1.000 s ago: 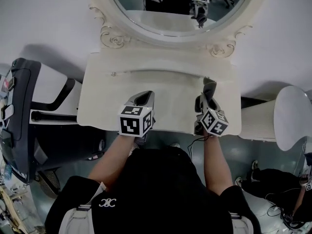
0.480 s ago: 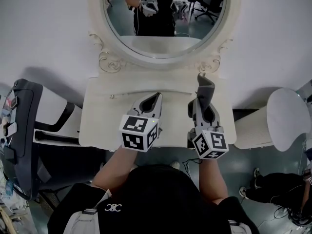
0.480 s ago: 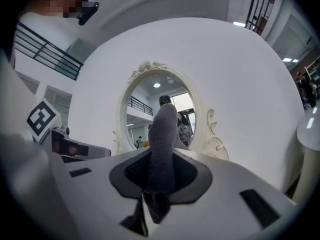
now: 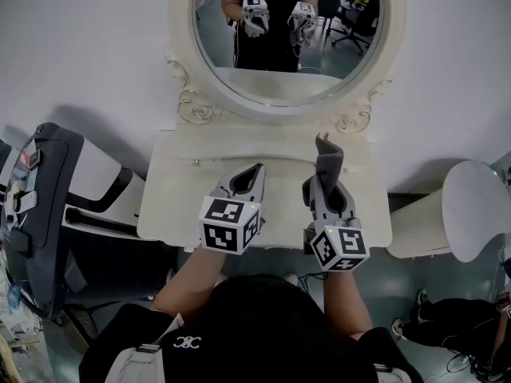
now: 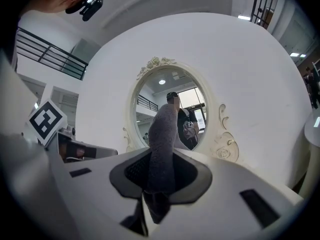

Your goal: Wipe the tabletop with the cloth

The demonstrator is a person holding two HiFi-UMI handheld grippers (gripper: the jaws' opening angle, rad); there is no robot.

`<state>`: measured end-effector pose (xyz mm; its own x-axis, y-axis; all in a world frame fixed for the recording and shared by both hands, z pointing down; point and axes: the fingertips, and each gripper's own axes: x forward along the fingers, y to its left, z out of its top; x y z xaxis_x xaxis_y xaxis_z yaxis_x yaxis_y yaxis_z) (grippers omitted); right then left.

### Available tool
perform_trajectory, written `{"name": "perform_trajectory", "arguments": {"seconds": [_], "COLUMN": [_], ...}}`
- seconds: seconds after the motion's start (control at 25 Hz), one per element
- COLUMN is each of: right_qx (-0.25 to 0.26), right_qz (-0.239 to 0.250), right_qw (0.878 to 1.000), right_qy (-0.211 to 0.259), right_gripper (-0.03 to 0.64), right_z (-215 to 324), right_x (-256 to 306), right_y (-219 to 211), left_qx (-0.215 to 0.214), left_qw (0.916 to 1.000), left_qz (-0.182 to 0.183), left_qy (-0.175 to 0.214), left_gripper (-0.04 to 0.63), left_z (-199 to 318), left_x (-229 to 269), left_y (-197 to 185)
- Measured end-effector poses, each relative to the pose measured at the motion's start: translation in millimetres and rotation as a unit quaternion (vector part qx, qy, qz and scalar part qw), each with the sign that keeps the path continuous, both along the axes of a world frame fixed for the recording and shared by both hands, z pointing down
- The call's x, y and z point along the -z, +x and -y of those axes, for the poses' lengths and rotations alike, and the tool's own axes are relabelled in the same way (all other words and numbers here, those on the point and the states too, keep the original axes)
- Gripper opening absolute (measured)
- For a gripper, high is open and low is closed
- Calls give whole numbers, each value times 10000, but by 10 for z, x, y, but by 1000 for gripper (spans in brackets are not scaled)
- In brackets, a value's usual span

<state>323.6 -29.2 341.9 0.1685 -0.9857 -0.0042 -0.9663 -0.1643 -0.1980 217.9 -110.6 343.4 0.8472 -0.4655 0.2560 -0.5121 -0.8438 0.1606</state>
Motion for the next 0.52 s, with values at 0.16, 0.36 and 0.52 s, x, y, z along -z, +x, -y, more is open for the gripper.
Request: {"name": "perform_trajectory", "arguments": {"seconds": [0.16, 0.36, 0.52], "right_qx": [23, 24, 78], "right_qz": [47, 74, 180], "right_qw": [10000, 9999, 9998], "right_qy": [-47, -68, -86], "right_gripper": [81, 81, 81], "right_z": [5, 16, 14], "right_x": [-41, -61, -79], "right_y": [-30, -19, -24], "left_qx": [52, 52, 46], "left_qw": [10000, 9998, 9998], "left_qz": [73, 160, 190], "left_qy": [-32, -69, -68], "left_gripper": [6, 6, 6], "left_z": [1, -14, -27], "left_x": [-51, -116, -132], "left_y": [-51, -44, -30]}}
